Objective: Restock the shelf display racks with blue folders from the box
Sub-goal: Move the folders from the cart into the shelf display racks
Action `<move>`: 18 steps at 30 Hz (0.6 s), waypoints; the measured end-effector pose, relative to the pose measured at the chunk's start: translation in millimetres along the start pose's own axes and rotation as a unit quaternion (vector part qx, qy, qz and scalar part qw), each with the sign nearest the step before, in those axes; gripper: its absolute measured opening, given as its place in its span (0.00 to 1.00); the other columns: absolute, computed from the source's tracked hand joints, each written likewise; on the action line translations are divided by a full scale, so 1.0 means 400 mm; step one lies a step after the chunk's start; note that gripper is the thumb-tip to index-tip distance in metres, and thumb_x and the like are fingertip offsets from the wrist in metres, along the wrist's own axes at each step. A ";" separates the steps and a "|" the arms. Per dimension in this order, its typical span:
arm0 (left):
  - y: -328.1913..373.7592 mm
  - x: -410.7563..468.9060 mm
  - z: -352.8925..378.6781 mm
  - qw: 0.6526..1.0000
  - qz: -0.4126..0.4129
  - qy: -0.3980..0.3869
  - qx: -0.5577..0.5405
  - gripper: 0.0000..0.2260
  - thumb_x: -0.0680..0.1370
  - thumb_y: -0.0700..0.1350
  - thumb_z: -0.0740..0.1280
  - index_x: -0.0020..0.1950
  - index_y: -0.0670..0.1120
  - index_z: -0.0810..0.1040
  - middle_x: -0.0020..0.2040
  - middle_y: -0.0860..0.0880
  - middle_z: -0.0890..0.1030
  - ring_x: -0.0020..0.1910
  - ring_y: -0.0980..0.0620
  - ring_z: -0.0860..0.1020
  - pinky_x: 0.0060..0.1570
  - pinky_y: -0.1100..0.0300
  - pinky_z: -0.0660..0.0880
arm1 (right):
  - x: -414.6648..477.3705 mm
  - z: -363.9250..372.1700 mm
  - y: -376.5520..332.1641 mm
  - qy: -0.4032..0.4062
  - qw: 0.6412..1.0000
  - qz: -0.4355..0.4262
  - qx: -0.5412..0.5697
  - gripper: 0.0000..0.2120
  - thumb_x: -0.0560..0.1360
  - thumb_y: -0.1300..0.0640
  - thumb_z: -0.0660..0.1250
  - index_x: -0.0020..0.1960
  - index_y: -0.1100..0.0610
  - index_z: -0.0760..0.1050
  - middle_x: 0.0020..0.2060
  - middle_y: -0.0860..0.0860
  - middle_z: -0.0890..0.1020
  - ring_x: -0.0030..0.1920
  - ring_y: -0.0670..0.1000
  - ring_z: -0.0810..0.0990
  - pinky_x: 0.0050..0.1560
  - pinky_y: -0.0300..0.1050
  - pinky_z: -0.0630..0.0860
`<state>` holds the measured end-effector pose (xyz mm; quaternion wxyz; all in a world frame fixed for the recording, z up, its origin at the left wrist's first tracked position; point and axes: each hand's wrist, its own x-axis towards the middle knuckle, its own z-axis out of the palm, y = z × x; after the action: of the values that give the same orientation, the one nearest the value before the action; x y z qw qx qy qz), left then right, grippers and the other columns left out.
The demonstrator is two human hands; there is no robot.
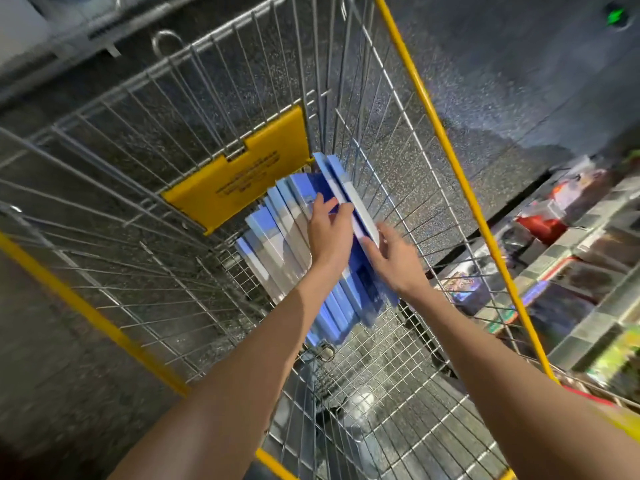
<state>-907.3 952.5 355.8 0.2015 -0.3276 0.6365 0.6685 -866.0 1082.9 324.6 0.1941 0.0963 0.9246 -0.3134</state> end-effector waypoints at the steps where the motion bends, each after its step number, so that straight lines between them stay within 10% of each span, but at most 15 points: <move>1: 0.006 0.000 0.003 1.000 -0.007 -0.004 -0.018 0.22 0.83 0.46 0.63 0.76 0.47 0.67 0.75 0.51 0.70 0.69 0.54 0.70 0.67 0.57 0.66 | -0.005 -0.003 0.000 -0.003 1.000 -0.002 -0.003 0.19 0.81 0.46 0.64 0.68 0.55 0.71 0.44 0.50 0.80 0.41 0.52 0.77 0.41 0.46 0.70; 5: 0.006 0.023 0.001 0.999 -0.018 -0.037 -0.029 0.09 0.83 0.47 0.63 0.62 0.56 0.70 0.76 0.48 0.69 0.74 0.48 0.69 0.73 0.46 0.66 | 0.018 -0.007 0.004 -0.030 0.997 0.021 -0.072 0.18 0.78 0.56 0.67 0.63 0.62 0.68 0.45 0.58 0.80 0.45 0.59 0.80 0.41 0.48 0.70; 15: 0.063 0.015 0.013 0.993 -0.094 -0.039 0.067 0.47 0.74 0.66 0.70 0.83 0.49 0.50 0.81 0.48 0.58 0.73 0.39 0.68 0.66 0.43 0.74 | -0.023 -0.056 -0.091 -0.054 0.989 -0.002 -0.139 0.10 0.78 0.60 0.64 0.56 0.64 0.69 0.48 0.66 0.80 0.48 0.67 0.79 0.48 0.59 0.76; 18: 0.086 -0.023 0.040 0.992 -0.035 0.013 0.122 0.32 0.80 0.58 0.66 0.75 0.39 0.65 0.73 0.38 0.70 0.68 0.39 0.72 0.64 0.48 0.74 | -0.082 -0.084 -0.122 -0.045 0.989 -0.023 -0.139 0.13 0.78 0.58 0.65 0.58 0.64 0.69 0.49 0.66 0.80 0.50 0.67 0.79 0.48 0.56 0.75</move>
<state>-927.3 965.6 386.6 0.2554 -0.3311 0.7040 0.5741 -860.8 1063.6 389.4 0.2393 0.0328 0.9515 -0.1903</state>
